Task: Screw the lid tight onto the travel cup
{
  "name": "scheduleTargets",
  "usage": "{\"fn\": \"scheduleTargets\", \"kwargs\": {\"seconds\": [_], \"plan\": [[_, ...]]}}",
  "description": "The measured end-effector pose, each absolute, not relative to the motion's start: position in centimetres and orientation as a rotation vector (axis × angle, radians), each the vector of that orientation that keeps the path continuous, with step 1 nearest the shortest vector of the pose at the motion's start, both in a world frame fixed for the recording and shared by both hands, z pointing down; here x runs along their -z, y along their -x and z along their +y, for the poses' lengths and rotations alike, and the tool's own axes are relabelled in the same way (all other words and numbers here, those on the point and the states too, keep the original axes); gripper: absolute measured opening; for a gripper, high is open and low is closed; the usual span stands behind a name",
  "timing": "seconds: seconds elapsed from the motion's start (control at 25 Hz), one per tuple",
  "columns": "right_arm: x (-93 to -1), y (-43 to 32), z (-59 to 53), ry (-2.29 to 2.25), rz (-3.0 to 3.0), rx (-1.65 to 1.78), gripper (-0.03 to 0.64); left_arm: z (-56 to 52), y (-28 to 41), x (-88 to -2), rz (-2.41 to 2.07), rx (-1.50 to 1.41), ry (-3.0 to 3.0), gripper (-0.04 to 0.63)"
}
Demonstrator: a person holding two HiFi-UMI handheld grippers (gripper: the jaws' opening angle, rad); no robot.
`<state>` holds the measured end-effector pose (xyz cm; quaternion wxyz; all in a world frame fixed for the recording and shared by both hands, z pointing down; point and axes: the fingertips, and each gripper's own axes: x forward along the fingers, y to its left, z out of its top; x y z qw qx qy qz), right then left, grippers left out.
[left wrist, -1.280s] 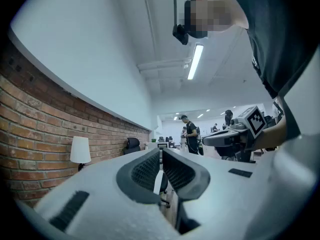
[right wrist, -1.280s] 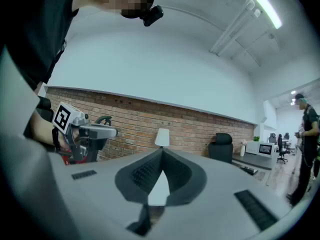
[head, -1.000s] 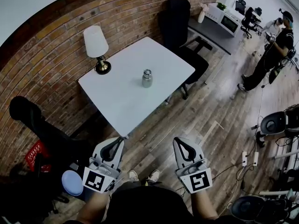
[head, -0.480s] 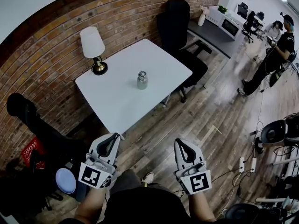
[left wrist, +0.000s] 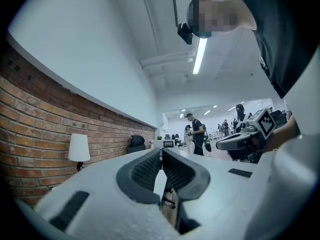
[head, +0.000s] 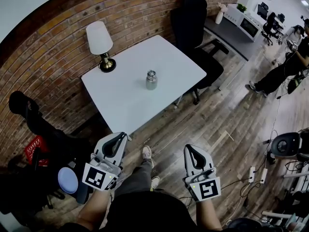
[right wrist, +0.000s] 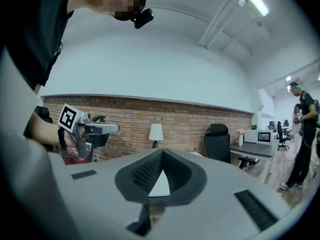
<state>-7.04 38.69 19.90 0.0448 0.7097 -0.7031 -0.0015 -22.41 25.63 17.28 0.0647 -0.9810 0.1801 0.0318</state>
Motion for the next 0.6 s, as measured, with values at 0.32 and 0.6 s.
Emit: {"fn": "scheduleTargets", "kwargs": {"seconds": [0.32, 0.6], "plan": [[-21.2, 3.6, 33.1, -2.096, -2.130, -0.050, 0.012, 19.0, 18.8, -19.9, 0.582, -0.096, 3.030, 0.037], [-20.2, -0.2, 24.5, -2.023, -2.120, -0.036, 0.012, 11.0, 14.0, -20.0, 0.582, -0.151, 3.067, 0.037]]}}
